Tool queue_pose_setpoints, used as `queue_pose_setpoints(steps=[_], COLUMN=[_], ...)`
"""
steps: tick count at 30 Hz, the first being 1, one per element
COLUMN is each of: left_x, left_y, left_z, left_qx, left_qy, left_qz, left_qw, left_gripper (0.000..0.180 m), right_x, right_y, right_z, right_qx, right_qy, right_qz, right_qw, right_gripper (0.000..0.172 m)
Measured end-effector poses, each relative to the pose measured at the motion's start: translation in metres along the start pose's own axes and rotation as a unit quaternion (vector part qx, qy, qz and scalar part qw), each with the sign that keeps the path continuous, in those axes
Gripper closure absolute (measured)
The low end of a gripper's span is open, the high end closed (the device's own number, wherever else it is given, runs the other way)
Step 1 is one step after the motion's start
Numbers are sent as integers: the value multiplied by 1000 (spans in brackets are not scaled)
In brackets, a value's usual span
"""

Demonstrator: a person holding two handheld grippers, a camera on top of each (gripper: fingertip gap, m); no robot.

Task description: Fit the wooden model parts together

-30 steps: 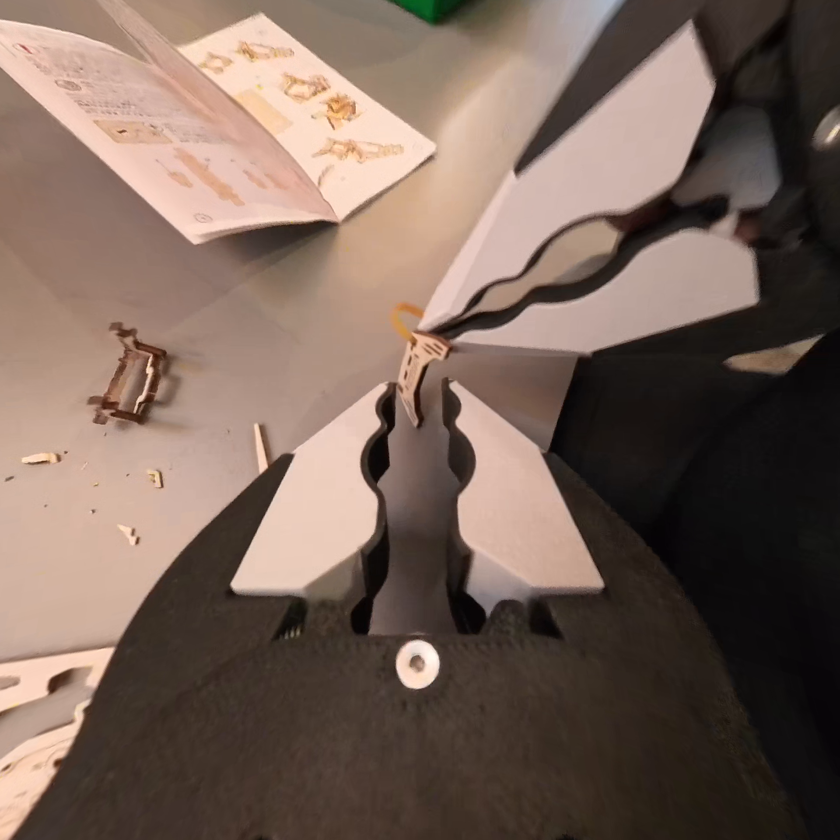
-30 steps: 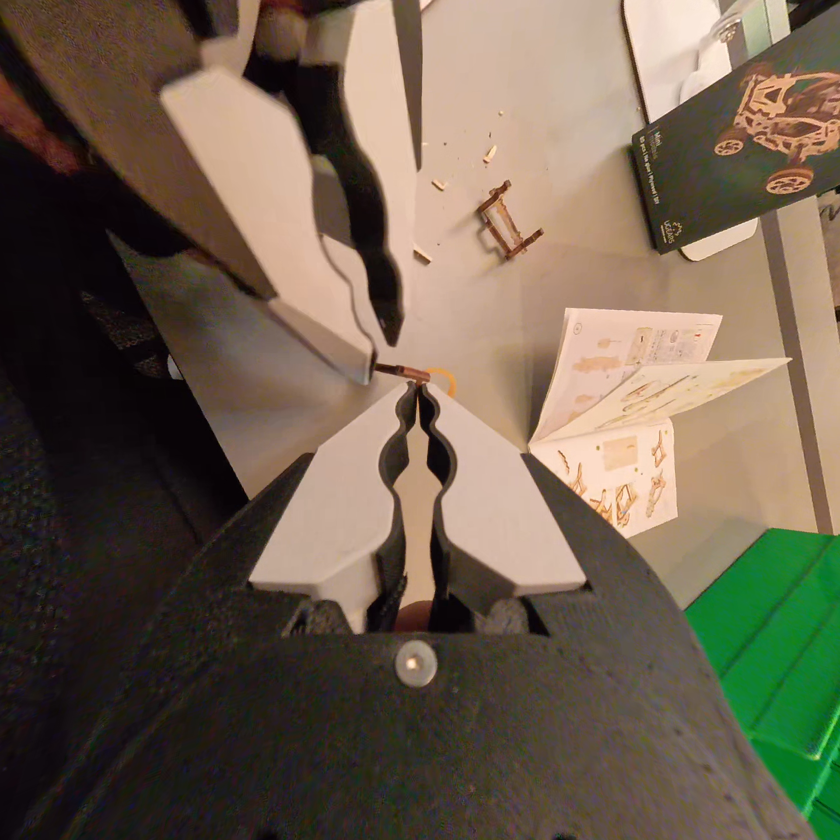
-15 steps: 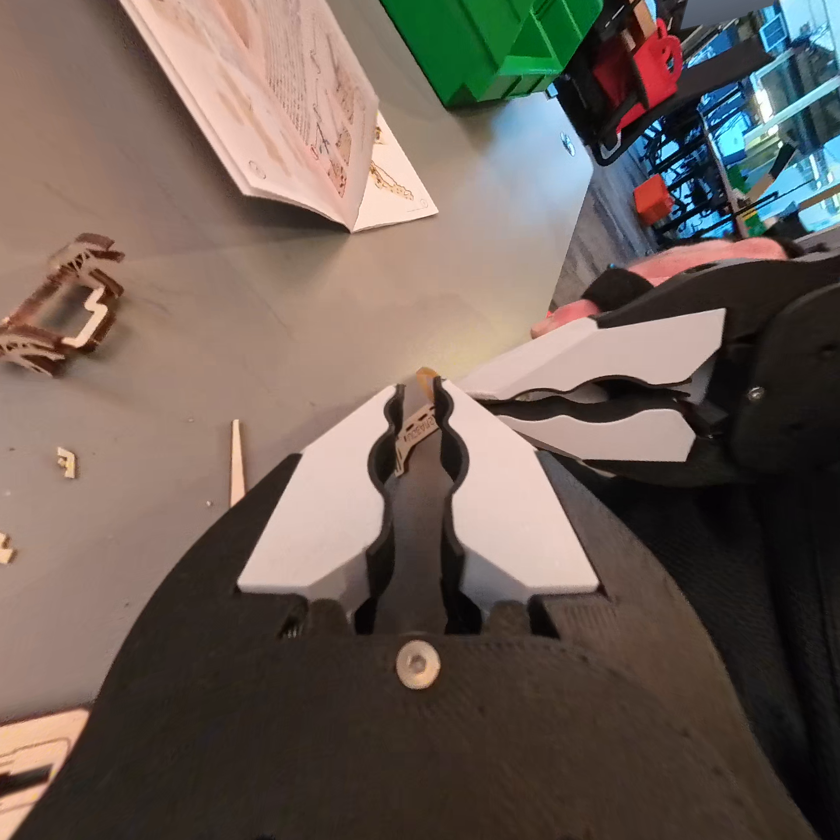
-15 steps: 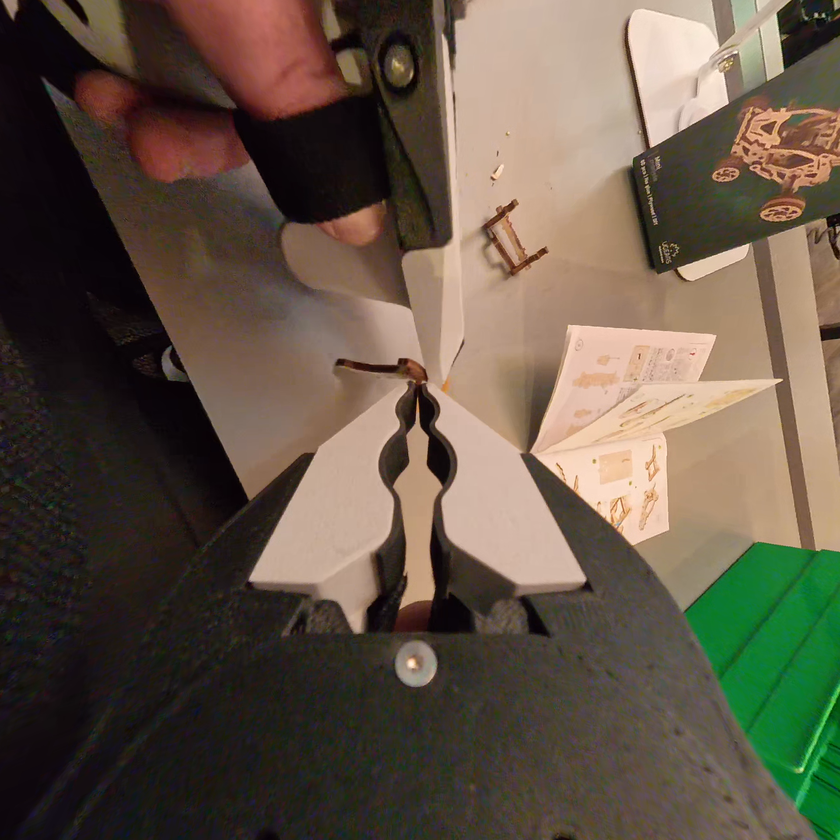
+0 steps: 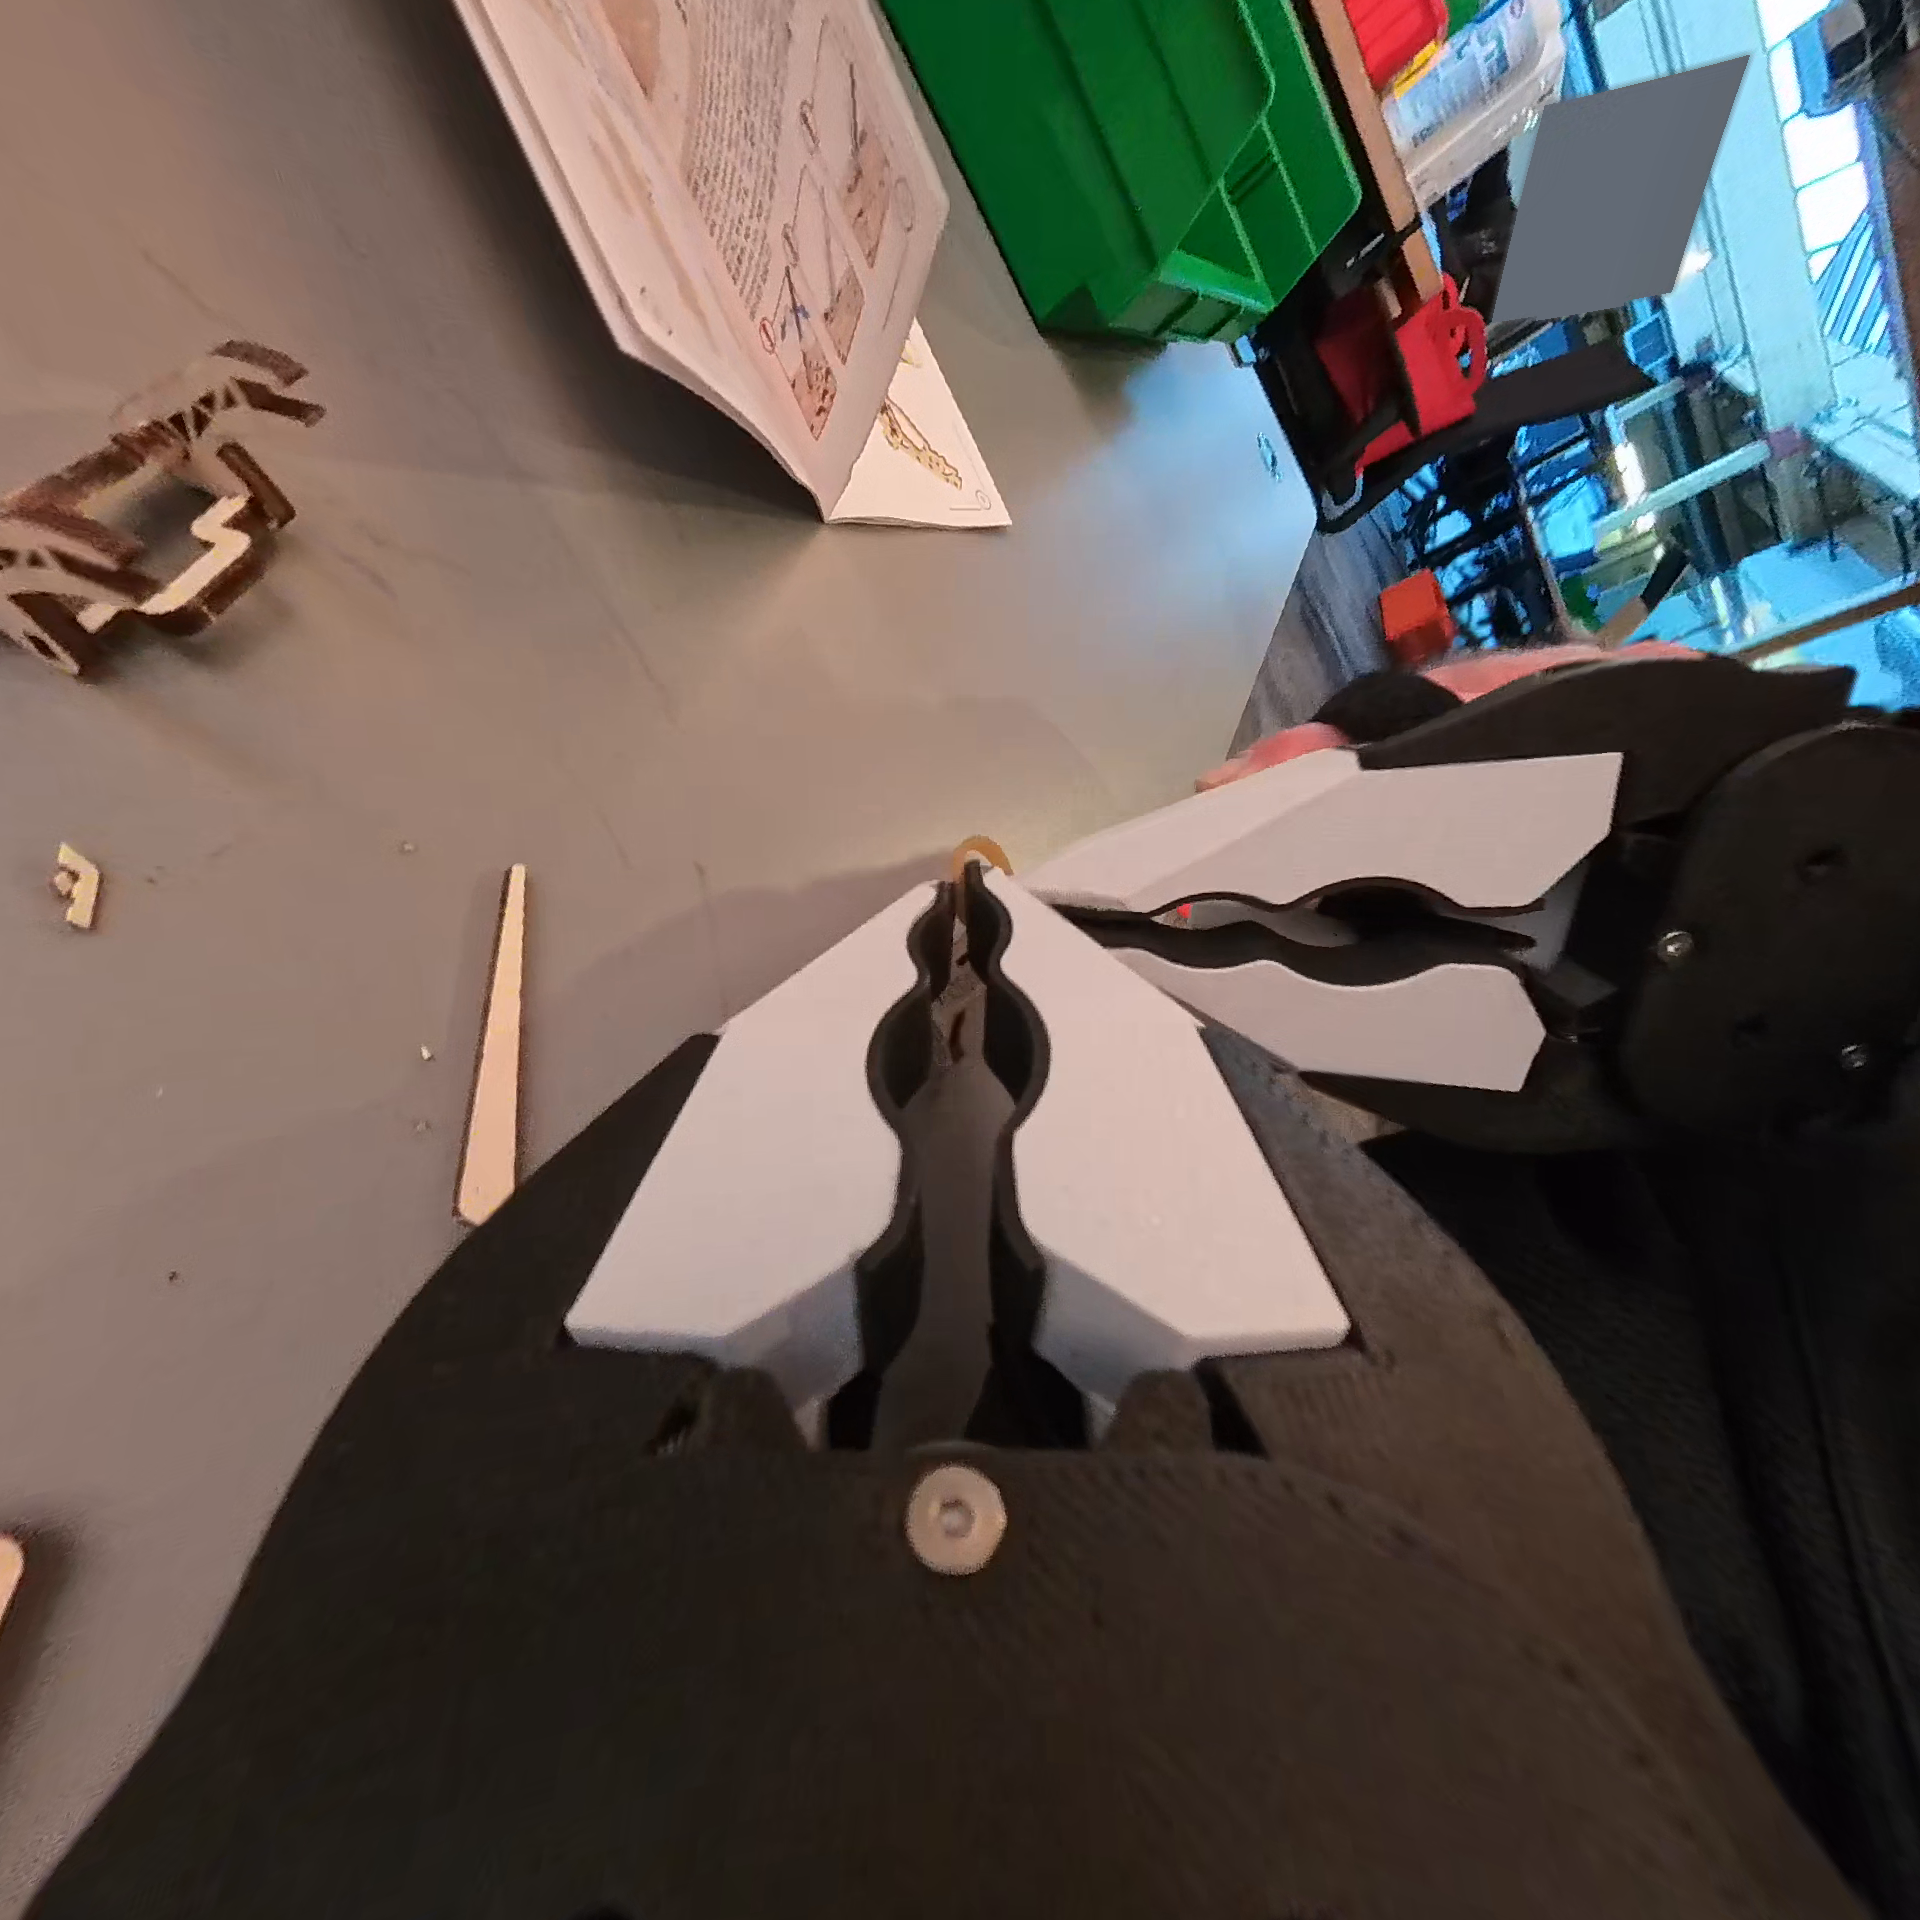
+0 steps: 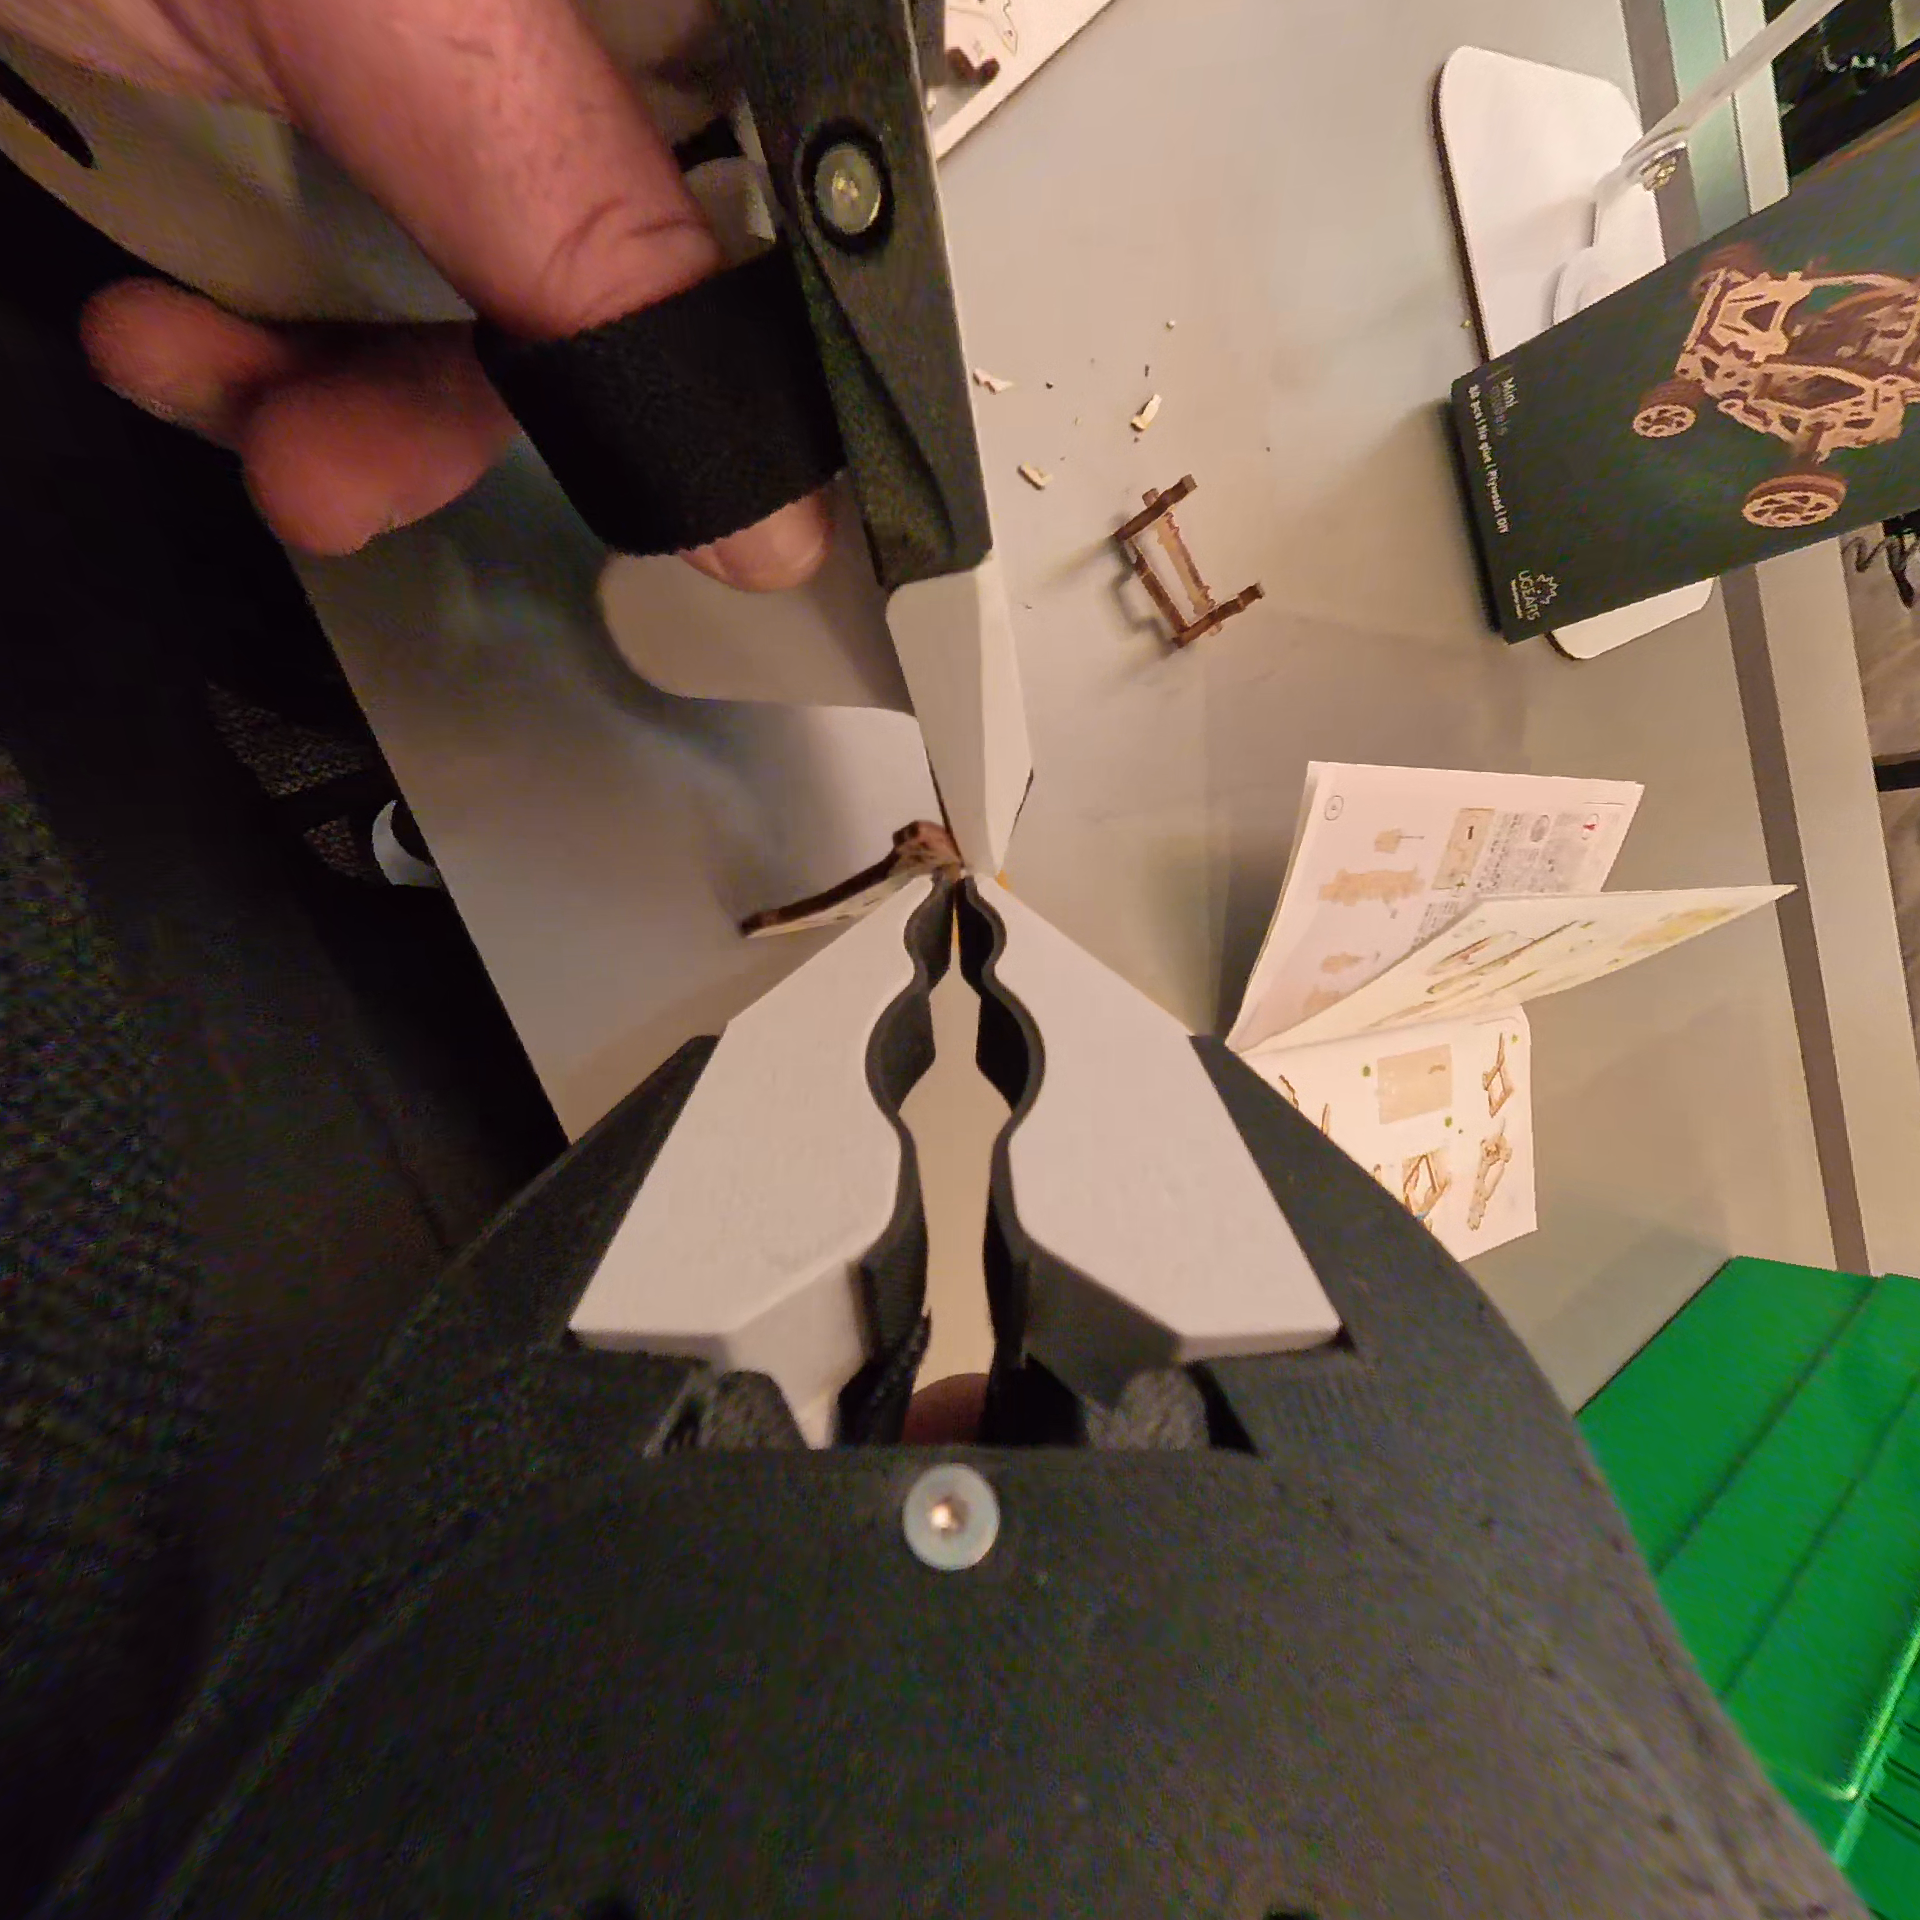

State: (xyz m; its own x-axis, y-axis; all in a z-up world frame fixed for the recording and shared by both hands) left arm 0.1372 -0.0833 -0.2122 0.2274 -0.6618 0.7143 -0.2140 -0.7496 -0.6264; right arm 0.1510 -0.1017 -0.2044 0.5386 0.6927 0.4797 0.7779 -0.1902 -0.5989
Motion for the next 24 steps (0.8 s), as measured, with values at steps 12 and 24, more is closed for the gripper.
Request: queue_pose_setpoints(steps=[12,24], left_x=[3,-5], left_y=[-16,-6], left_z=[0,-5], left_qx=[51,79], left_qy=[-17,-49], left_qz=[25,7], left_qw=[998,996], left_gripper=[180,180], right_x=[10,3], right_y=[0,-1], right_z=[3,10], right_qx=[24,44], right_qy=[36,40], right_qz=[7,10], right_qw=[999,998], right_gripper=[172,172])
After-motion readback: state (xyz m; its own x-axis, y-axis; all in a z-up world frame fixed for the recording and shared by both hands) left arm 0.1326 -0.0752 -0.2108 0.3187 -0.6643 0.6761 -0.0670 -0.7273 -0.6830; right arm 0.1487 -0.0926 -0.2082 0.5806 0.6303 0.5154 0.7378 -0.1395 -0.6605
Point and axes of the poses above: each gripper's, where its closed fingertips meet, z out along the fingers, y out of its underside, x = y × z across the jaws, the point moved 2 cm from there along -z, back along the fingers, and after that the axes turned 9 degrees about x, right-handed, at the moved point
